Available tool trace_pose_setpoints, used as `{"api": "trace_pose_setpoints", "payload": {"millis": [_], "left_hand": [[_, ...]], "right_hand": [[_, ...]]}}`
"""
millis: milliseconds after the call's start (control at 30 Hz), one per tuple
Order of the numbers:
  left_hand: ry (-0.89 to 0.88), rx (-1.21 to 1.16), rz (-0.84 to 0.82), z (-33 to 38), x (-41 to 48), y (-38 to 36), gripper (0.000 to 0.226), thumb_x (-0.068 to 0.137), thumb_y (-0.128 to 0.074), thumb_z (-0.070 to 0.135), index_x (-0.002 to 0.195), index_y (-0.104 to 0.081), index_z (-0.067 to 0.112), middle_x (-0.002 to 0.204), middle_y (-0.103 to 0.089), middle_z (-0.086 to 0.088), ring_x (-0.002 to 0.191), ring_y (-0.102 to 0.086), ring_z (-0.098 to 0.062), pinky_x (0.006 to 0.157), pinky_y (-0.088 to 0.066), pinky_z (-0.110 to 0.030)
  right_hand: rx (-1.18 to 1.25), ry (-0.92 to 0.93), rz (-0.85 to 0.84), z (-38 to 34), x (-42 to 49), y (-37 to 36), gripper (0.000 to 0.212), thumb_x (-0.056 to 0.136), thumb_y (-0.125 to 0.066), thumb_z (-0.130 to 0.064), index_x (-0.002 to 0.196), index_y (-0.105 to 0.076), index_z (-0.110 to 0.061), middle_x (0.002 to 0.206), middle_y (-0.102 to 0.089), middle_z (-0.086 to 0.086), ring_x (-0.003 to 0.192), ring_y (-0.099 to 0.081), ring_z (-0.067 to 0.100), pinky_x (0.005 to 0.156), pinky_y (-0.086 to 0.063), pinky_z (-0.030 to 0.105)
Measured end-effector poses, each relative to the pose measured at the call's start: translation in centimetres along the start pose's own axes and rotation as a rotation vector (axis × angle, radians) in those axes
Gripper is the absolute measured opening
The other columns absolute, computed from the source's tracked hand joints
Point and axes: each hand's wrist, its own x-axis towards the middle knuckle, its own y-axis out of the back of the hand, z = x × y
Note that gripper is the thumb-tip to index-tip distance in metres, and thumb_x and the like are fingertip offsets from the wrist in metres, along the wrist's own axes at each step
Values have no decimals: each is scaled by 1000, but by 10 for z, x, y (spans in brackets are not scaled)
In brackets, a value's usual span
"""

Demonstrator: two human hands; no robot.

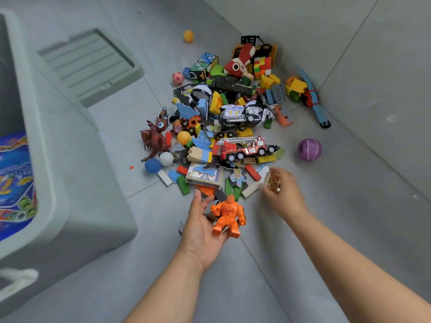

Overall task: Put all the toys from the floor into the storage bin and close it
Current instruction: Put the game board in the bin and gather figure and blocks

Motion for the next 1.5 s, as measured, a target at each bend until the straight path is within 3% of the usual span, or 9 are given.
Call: {"api": "trace_pose_setpoints", "payload": {"millis": [100, 333, 467, 600, 733, 933, 1133, 1233, 1500], "left_hand": [[24, -39, -25, -2, 2, 0, 62, 84, -47, 61, 127, -48, 17, 117, -62, -18, 99, -64, -34, 83, -50, -46], [136, -31, -182, -11, 5, -1, 61, 69, -61, 54, 116, -59, 16, 104, -67, -15, 92, -65, -29, 76, -52, -39], [80, -54, -176, -7, 6, 8, 60, 54, -82, 32, 109, -63, 17, 88, -70, -15, 72, -68, -28, 79, -48, -40], [29, -99, -111, 2, 6, 16, 39, 72, -60, 29, 109, -61, 16, 91, -71, -17, 78, -67, -31, 88, -44, -47], [-28, -137, -77, 9, 2, 23, 37, 72, -58, 30, 105, -62, 14, 91, -71, -17, 84, -64, -33, 92, -42, -53], [-56, -212, -43, 11, -5, 34, 32, 74, -56, 31, 100, -64, 13, 87, -72, -16, 70, -70, -31, 62, -58, -44], [-62, -251, -11, 8, -12, 34, 32, 75, -56, 33, 99, -65, 13, 92, -71, -17, 78, -68, -33, 83, -50, -52], [-68, -249, -9, 10, -16, 26, 34, 74, -57, 32, 102, -63, 14, 91, -71, -18, 78, -67, -33, 73, -55, -48], [-111, -191, -147, 20, -39, 8, 55, 60, -78, 32, 110, -60, 16, 89, -70, -18, 71, -69, -30, 91, -44, -54]], "right_hand": [[355, 258, -42, -33, -51, 14, 52, 75, -74, -28, 115, -41, -38, 109, -50, -22, 98, -53, -2, 85, -43, 11], [-26, 723, -229, -46, -83, 2, 65, 66, -62, -65, 121, -48, -34, 123, -47, -22, 117, -37, 4, 102, -31, 24], [250, 354, -50, -36, -40, 13, 37, 83, -58, -46, 115, -53, -29, 117, -48, -8, 117, -43, 7, 99, -35, 19], [-286, 127, -228, -18, 10, -12, 73, 80, -65, -44, 141, -26, -36, 142, -25, 7, 128, -29, 31, 100, -36, 39], [-601, 265, -238, -21, 17, -49, 84, 77, -53, -67, 143, -14, -34, 150, -15, 4, 131, -22, 33, 85, -49, 43], [-674, 401, -316, -17, 14, -55, 79, 78, -42, -72, 143, -13, -37, 155, -10, -1, 141, -6, 32, 89, -49, 41], [-618, 608, -178, 0, 26, -53, 48, 75, -67, -45, 113, -41, -32, 126, -52, 10, 109, -51, 37, 47, -50, 34], [-651, 653, -97, 2, 28, -65, 42, 74, -72, -36, 104, -45, -22, 114, -59, 12, 90, -58, 37, 34, -41, 28], [-429, 427, -123, 20, 20, -54, 34, 89, -54, -17, 123, -47, -19, 124, -43, 8, 118, -33, 27, 74, -41, 30]]}}
